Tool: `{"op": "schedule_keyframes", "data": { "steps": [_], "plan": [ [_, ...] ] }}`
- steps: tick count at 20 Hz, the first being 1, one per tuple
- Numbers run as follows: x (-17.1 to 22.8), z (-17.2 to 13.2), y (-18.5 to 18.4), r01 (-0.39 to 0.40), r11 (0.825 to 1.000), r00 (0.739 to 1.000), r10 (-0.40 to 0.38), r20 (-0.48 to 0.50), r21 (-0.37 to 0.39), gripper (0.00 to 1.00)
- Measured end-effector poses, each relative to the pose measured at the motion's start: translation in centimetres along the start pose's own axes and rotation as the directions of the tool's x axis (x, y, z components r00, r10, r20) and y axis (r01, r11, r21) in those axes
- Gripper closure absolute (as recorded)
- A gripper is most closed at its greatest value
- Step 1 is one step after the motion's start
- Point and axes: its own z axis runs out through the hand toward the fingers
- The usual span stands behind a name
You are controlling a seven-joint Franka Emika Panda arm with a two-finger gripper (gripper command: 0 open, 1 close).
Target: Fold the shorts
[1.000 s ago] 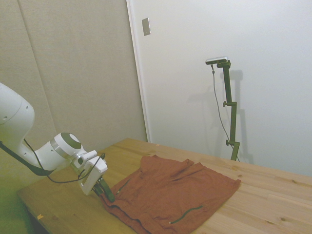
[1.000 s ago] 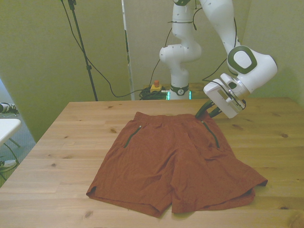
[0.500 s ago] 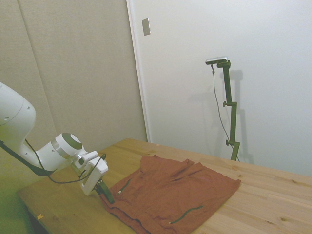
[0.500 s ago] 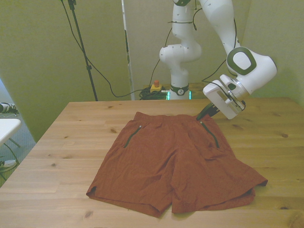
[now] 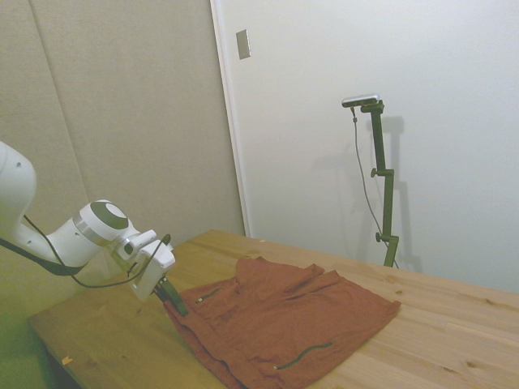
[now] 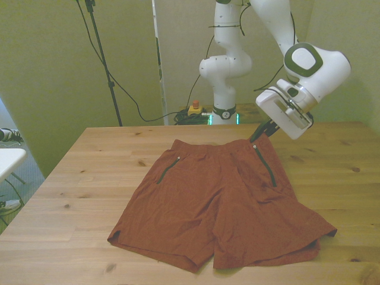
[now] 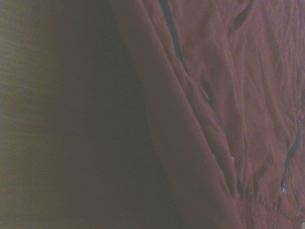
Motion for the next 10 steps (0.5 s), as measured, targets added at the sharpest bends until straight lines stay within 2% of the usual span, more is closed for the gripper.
{"op": "schedule_keyframes", "data": {
  "steps": [2,5,10],
  "plan": [
    [1.7,0.1,1.5,-0.029,0.999,0.999,0.028,0.024,0.027,1.0],
    [5.2,1.9,3.6,-0.091,0.992,0.991,0.082,0.102,0.089,1.0],
    [8.8,5.0,7.4,-0.175,0.968,0.957,0.125,0.263,0.178,1.0]
  ]
}}
